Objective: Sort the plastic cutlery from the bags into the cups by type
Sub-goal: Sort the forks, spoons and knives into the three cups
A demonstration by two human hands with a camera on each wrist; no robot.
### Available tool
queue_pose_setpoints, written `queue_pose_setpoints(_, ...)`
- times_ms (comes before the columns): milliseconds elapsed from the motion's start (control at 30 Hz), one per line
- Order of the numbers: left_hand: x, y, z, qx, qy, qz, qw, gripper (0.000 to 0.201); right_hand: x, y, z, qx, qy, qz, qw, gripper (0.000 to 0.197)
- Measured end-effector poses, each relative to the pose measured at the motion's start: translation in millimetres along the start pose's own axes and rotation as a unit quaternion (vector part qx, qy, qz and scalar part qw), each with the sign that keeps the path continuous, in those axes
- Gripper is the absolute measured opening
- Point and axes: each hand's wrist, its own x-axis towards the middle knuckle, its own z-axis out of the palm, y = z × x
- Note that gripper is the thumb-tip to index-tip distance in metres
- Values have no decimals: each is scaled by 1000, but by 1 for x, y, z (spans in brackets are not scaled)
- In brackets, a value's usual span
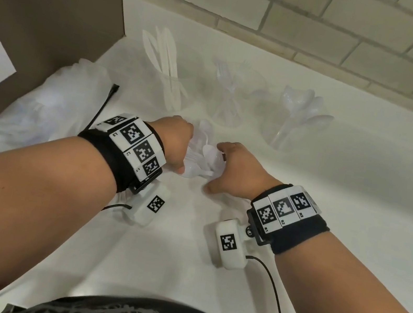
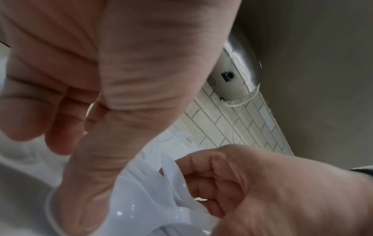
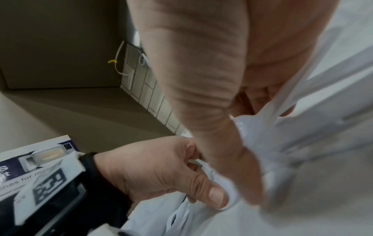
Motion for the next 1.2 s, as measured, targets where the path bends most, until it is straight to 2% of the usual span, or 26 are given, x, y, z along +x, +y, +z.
queue_pose_setpoints(33, -1, 0, 0, -4, 5, -2, 1000, 79, 0, -1, 1, 3, 0, -2, 1000, 65)
queue_pose_setpoints(167, -3, 0, 4, -33, 3, -21, 999, 73, -3, -8, 2, -73, -9, 42, 996, 83)
queue_pose_setpoints(233, -2, -1, 6, -55, -1, -36, 998, 81, -1, -12, 0, -102, -18, 50, 993, 75)
queue_pose_setpoints(400, 0, 1, 10, -84, 6, -41, 996, 116, 6, -22, -5, -122, -41, 6, 992, 43)
queue_pose_setpoints(467, 1, 1, 10, -69, -5, -40, 997, 120, 8, -25, -7, -131, -51, 12, 990, 27)
queue_pose_setpoints(500, 0, 2, 9, -63, -12, -41, 997, 118, 8, -27, -7, -130, -50, 19, 990, 21)
queue_pose_setpoints(667, -6, 3, 3, -64, -23, -46, 997, 100, 13, -34, -6, -82, -36, 51, 995, 33)
queue_pose_setpoints(767, -2, -1, 6, -79, -25, -46, 996, 110, 14, -35, -5, -69, -32, 53, 996, 36)
queue_pose_setpoints(833, -5, -3, 6, -120, -25, -52, 991, 109, 15, -35, -3, -75, -25, 50, 996, 35)
queue_pose_setpoints(967, -10, -9, 4, -206, -8, -53, 977, 93, 16, -33, 0, -105, -9, 26, 994, 31)
queue_pose_setpoints(1067, -12, -11, 3, -251, 9, -51, 967, 89, 19, -29, 5, -88, 7, 11, 996, 30)
queue_pose_setpoints(1133, -15, -12, 1, -289, 26, -43, 956, 86, 20, -26, 8, -61, 18, 17, 998, 31)
queue_pose_setpoints(1200, -19, -11, 0, -353, 51, -28, 934, 83, 21, -24, 9, -42, 22, 20, 999, 29)
